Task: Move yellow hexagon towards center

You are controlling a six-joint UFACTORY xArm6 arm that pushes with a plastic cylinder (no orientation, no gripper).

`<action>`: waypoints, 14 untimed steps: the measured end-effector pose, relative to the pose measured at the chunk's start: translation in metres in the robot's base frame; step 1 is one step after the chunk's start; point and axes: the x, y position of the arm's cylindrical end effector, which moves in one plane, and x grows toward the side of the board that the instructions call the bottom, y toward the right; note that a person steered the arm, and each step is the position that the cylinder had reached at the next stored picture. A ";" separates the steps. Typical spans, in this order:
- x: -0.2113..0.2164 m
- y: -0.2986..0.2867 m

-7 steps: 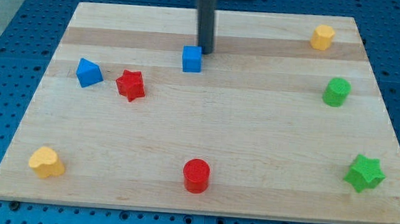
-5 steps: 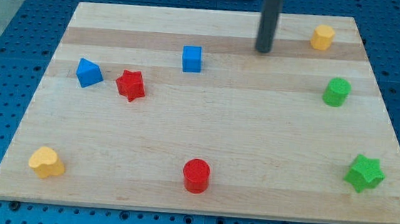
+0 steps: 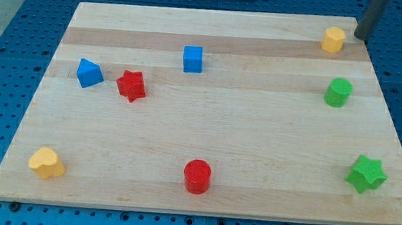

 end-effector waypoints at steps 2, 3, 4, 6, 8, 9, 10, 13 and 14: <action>0.008 -0.010; 0.012 -0.033; 0.027 -0.059; 0.062 -0.112; 0.097 -0.153; 0.120 -0.096; 0.111 -0.050; 0.061 -0.108; 0.051 -0.068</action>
